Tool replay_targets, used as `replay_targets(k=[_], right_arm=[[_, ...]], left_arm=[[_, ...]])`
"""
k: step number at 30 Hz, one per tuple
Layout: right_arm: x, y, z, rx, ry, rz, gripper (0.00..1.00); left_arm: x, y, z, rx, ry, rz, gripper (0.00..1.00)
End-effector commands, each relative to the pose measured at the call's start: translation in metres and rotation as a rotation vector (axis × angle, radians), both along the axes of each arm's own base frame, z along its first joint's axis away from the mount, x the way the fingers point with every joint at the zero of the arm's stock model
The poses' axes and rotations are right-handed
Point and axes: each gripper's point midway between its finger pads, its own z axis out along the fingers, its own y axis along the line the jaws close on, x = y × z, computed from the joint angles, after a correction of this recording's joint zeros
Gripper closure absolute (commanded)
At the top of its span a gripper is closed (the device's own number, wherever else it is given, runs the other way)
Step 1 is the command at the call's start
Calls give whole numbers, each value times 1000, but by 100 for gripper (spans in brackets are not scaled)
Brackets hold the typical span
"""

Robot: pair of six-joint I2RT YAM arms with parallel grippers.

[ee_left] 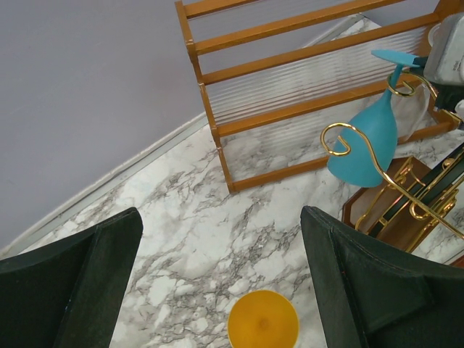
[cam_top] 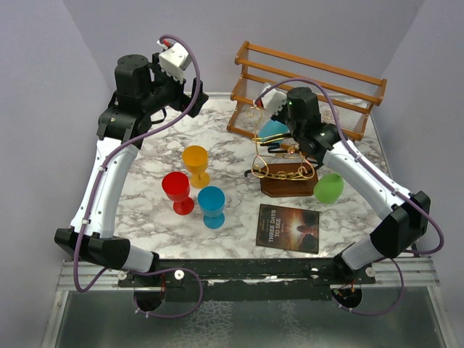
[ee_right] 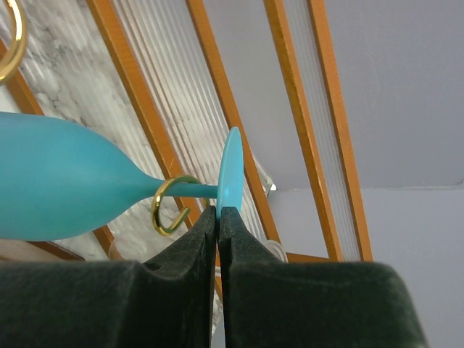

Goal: Place the wine glass upside down on the wine glass rack

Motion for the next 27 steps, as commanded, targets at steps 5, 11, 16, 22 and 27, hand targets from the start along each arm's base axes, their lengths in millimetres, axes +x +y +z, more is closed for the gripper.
replay_targets(k=[5, 11, 16, 22, 27], right_arm=[[-4, 20, -1, -30, -15, 108, 95], [-9, 26, -7, -42, 7, 129, 93], [-15, 30, -16, -46, 48, 148, 90], [-18, 34, -16, -23, 79, 167, 88], [-20, 41, -14, 12, 93, 187, 88]], left_arm=[[-3, 0, 9, -4, -34, -20, 6], [-4, 0, 8, -1, -35, -20, 6], [-4, 1, 8, 1, -38, -19, 6], [-5, 0, 8, 6, -40, -21, 6], [-5, 2, 6, 14, -43, -17, 6]])
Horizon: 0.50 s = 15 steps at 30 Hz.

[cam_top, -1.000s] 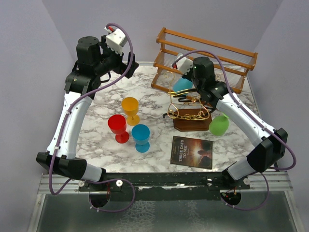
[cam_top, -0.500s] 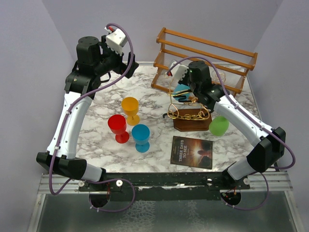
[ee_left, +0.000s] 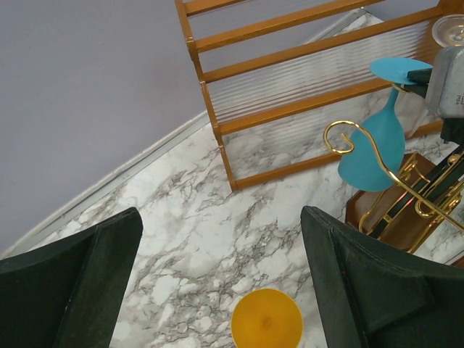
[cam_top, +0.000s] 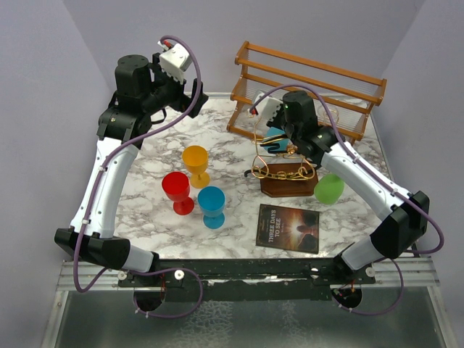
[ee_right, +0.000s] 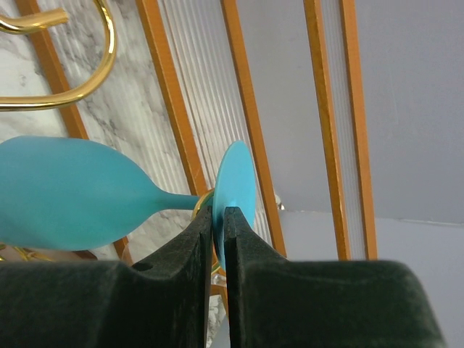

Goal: Place the wine glass upside down on the wine glass rack

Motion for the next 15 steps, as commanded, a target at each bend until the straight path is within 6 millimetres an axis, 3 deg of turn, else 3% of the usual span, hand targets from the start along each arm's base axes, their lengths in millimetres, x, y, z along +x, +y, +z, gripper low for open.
replay_targets(k=[1, 15], right_arm=[[-11, 17, 1, 57, 49, 58, 88], [-15, 26, 1, 105, 106, 80, 85]], left_arm=[[-5, 2, 7, 4, -37, -14, 6], [-6, 4, 5, 20, -40, -7, 6]])
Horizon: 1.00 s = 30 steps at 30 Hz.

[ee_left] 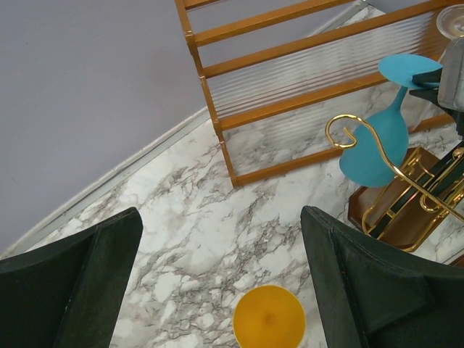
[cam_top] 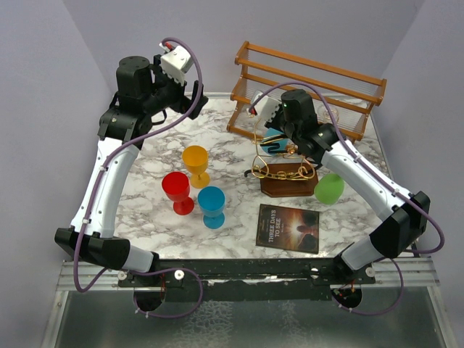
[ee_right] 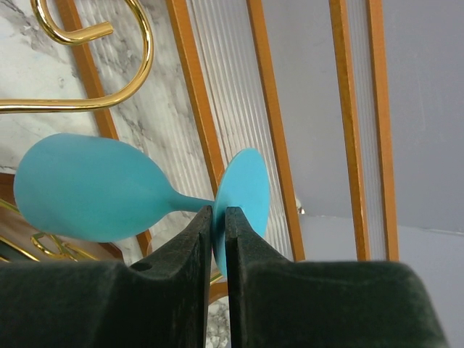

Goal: Place the wine glass upside down on the wine glass rack

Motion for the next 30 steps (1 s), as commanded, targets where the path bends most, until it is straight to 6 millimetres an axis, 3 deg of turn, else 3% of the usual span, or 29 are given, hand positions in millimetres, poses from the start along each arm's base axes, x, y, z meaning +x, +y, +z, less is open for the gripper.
replay_targets(k=[1, 12, 20, 30], right_arm=[[-6, 17, 6, 72, 39, 53, 83], [-21, 35, 27, 182, 85, 135, 69], [-43, 42, 73, 324, 68, 187, 61], [-61, 47, 98, 410, 95, 232, 57]], left_arm=[[-5, 4, 9, 8, -43, 2, 6], [7, 30, -25, 64, 27, 148, 5], [7, 77, -92, 84, 234, 237, 7], [-14, 69, -176, 200, 507, 112, 13]])
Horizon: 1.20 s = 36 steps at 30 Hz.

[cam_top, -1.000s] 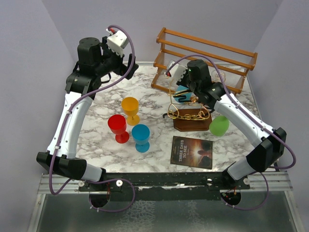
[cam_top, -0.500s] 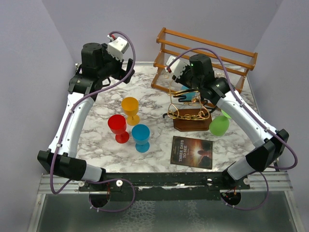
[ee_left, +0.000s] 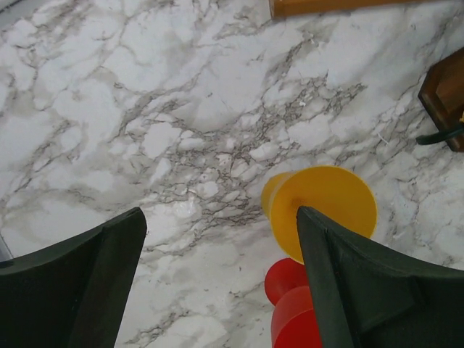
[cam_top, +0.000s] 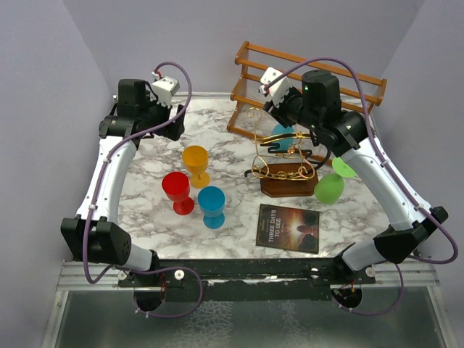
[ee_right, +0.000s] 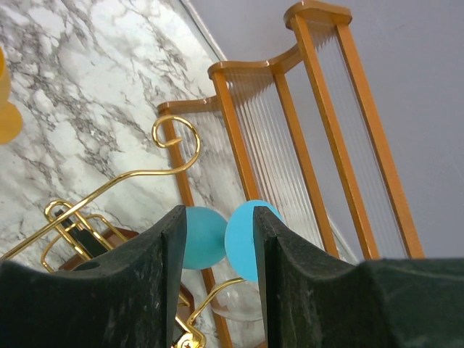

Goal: Place the wine glass upside down on the wine glass rack

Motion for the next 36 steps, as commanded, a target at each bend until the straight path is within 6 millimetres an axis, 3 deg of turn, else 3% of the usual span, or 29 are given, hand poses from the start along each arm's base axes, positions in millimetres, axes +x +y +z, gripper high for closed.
replay_targets(k=[1, 9, 15, 24, 27, 30, 36], right_arm=[[-15, 6, 12, 56, 33, 42, 57], [-15, 2, 14, 74, 40, 28, 57], [-15, -1, 8, 67, 44, 20, 57], [-14, -10, 11, 89, 44, -2, 56], [-11, -16, 17, 114, 39, -20, 55], [-7, -27, 25, 154, 36, -56, 50], [-2, -49, 43, 267, 38, -117, 39]], left_arm=[[-14, -12, -42, 23, 150, -89, 14], [-15, -27, -84, 85, 255, -144, 30], [-17, -38, -105, 114, 308, -175, 48], [-11, -39, -110, 143, 305, -189, 79], [-8, -41, -104, 138, 284, -203, 90], [-1, -44, -84, 132, 229, -210, 100], [15, -49, -7, 93, 39, -192, 100]])
